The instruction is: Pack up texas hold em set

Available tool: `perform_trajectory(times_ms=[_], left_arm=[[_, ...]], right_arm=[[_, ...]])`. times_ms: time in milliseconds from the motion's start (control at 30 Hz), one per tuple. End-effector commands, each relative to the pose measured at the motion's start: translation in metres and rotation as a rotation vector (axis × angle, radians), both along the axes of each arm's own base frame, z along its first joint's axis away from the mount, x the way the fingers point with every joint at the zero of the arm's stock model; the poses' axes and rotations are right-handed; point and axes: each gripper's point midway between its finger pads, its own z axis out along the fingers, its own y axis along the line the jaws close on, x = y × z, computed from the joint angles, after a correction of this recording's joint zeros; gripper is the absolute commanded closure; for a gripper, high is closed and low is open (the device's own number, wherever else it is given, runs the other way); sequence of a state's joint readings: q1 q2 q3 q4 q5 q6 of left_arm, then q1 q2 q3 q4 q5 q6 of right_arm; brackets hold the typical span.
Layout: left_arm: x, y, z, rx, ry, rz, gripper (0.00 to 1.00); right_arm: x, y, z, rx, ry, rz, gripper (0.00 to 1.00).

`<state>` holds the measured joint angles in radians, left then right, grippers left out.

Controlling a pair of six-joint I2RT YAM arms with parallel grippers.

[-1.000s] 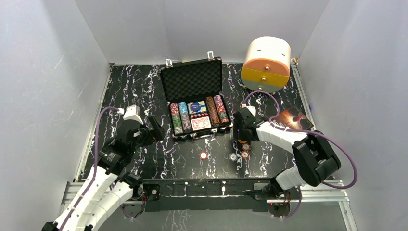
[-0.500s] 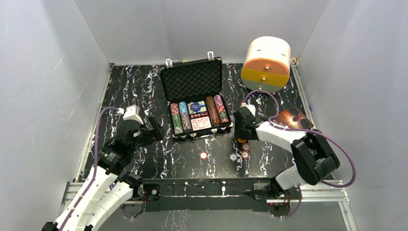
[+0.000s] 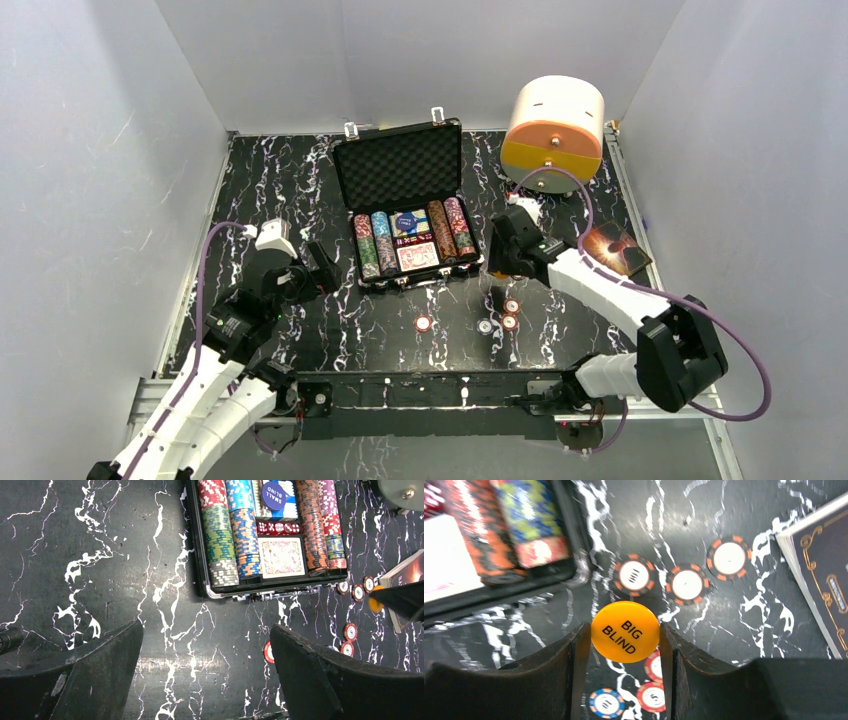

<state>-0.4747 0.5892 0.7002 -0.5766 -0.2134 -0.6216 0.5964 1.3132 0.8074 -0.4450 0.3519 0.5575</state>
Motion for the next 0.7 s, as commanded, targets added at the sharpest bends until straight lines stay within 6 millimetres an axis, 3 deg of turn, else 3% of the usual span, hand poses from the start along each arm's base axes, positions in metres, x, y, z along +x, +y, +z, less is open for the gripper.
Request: perform_trajectory(times_ms=[0, 167, 233, 333, 500, 567, 667], left_arm=[[0.002, 0.002, 0.002, 0.002, -0.017, 0.016, 0.02], [0.002, 0.001, 0.001, 0.0, -0.014, 0.013, 0.02], [0.002, 0.001, -0.001, -0.001, -0.009, 0.013, 0.02], [0.002, 0.0, -0.002, 0.002, -0.002, 0.01, 0.02], [0.002, 0.0, -0.002, 0.001, 0.0, 0.009, 0.02], [0.002, 0.0, -0.002, 0.0, -0.001, 0.011, 0.02], [0.002, 0.0, -0.001, -0.002, -0.004, 0.011, 0.02]], right_arm=[[0.022, 0.022, 0.046, 0.097, -0.089, 0.015, 0.47], [0.044, 0.061, 0.072, 0.148, -0.146, 0.087, 0.51], [0.049, 0.087, 0.082, 0.131, -0.182, 0.135, 0.51], [0.049, 0.13, 0.079, 0.117, -0.183, 0.22, 0.51], [0.049, 0.181, 0.054, 0.076, -0.154, 0.316, 0.5], [0.05, 0.191, 0.036, 0.046, -0.117, 0.331, 0.5], [0.052, 0.202, 0.026, 0.036, -0.103, 0.351, 0.5]])
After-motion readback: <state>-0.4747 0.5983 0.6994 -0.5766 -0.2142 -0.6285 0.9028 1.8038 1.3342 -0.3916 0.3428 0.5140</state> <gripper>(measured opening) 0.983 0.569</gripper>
